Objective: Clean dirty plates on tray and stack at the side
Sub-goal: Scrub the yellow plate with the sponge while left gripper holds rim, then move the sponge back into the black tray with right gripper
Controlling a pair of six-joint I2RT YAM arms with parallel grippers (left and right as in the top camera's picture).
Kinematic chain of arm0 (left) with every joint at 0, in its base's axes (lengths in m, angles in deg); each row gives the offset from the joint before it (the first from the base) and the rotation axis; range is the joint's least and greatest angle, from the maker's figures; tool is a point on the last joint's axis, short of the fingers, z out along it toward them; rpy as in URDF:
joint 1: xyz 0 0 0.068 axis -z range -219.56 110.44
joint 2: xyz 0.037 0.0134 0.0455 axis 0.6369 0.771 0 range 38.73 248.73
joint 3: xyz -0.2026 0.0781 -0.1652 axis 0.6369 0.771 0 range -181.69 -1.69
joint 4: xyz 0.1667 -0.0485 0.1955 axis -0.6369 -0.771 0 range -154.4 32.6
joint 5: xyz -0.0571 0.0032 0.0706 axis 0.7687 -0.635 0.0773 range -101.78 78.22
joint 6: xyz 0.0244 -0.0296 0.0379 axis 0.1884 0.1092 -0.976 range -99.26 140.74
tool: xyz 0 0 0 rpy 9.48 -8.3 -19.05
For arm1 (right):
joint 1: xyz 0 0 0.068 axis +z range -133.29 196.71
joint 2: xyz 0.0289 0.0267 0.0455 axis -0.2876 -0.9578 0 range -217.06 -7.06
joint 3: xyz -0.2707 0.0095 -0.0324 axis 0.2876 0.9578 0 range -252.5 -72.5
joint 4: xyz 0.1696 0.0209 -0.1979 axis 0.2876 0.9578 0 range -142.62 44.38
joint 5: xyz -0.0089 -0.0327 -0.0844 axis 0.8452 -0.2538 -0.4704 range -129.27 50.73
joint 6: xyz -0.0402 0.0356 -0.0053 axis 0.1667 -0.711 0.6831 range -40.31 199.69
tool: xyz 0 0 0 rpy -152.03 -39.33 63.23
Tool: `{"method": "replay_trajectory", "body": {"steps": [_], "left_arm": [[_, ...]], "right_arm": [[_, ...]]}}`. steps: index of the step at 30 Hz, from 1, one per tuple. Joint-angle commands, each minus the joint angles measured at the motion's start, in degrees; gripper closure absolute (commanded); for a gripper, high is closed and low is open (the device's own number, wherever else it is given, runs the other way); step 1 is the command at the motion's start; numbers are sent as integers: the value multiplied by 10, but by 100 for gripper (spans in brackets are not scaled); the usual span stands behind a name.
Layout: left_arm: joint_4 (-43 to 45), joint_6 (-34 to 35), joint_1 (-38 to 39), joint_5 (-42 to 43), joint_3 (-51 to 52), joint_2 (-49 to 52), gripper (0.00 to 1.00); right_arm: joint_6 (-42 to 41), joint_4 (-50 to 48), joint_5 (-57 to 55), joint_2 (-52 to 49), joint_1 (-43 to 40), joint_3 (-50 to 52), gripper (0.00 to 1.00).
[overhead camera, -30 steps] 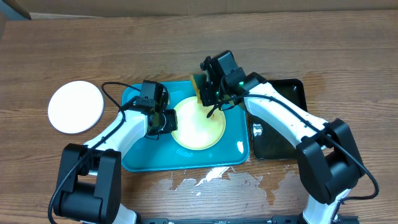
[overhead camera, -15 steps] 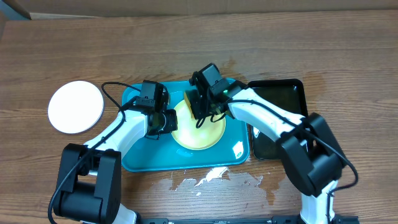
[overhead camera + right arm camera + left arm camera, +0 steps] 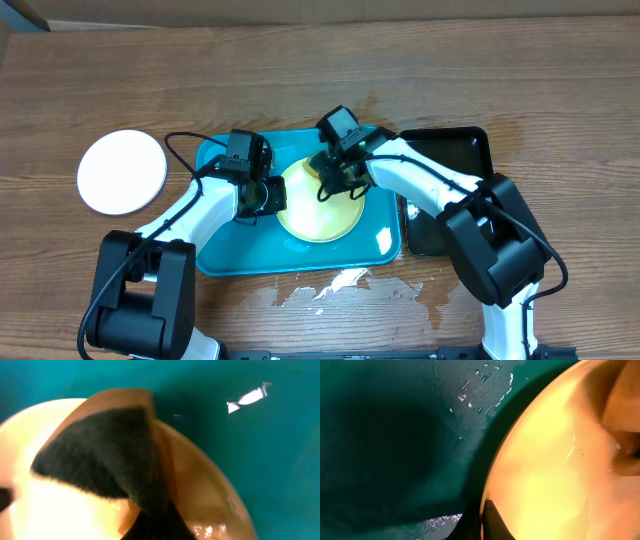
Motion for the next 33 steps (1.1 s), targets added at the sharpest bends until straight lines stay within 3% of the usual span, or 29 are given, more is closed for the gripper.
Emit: {"method": "replay_trajectory", "body": {"steps": [1, 9, 15, 18, 26, 33], "left_arm": [[-12, -14, 1, -28, 10, 9, 96], [-13, 7, 1, -41, 10, 9, 96], [-13, 9, 1, -41, 10, 9, 96], [-12, 10, 1, -41, 10, 9, 96], [-11, 14, 1, -41, 10, 9, 96], [-11, 13, 1, -41, 10, 9, 96]], "right_arm": [[-16, 24, -56, -9, -28, 9, 96], [-16, 48, -96, -1, -30, 4, 96], [-22, 152, -265, 0, -30, -56, 96], [-22, 182, -270, 0, -30, -90, 96], [-19, 254, -118, 6, -26, -183, 96], [-20, 269, 58, 7, -13, -175, 96]]}}
